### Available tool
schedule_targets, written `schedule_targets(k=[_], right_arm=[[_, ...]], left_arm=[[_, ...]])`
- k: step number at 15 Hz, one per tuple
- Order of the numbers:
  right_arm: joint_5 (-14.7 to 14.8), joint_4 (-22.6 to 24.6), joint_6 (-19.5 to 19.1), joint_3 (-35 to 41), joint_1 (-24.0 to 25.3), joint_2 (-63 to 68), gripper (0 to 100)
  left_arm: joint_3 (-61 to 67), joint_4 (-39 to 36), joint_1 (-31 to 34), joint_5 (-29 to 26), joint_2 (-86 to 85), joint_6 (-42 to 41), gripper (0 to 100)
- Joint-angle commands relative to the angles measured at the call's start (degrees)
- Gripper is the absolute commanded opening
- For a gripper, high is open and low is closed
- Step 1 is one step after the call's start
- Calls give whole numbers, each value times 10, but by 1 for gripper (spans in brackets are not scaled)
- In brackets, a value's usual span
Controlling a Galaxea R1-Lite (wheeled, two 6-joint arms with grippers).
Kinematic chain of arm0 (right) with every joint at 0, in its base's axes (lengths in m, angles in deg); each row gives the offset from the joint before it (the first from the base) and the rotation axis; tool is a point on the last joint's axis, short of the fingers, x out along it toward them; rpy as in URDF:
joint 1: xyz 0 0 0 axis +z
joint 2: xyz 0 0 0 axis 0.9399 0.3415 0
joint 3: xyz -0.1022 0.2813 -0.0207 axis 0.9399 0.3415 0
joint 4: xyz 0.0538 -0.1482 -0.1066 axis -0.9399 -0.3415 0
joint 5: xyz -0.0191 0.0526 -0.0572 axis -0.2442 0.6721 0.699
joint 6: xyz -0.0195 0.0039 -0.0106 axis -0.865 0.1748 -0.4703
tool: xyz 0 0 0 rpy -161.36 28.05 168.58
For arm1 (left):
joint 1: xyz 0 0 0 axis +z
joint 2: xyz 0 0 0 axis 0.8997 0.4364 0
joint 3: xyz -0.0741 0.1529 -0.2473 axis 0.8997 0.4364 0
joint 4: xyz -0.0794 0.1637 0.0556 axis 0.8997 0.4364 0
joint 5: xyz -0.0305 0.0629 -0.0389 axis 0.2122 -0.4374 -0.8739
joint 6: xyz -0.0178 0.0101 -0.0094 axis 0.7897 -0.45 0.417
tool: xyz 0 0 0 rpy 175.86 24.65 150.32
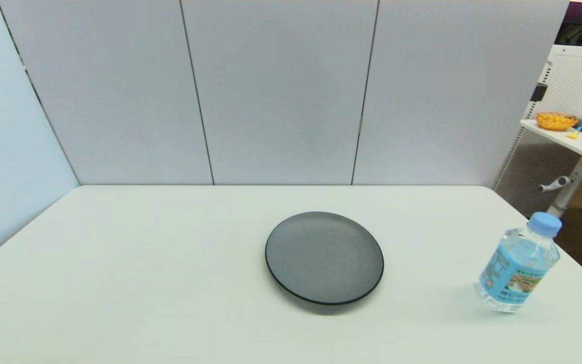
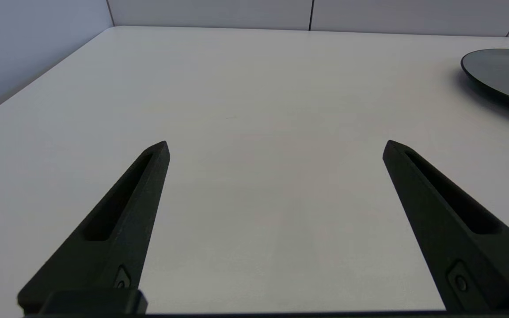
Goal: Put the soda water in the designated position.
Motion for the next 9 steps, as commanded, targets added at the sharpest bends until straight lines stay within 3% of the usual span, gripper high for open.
schedule_targets(k=[1, 5, 9], right_arm=[[-4, 1, 1, -23, -1, 56, 100], [-8, 21, 6, -54, -3, 149, 100], [-22, 103, 10, -46, 14, 266, 100]], left_arm=[[0, 0, 0, 0, 0, 0, 100], [0, 0, 0, 0, 0, 0, 100], [0, 0, 0, 0, 0, 0, 100]])
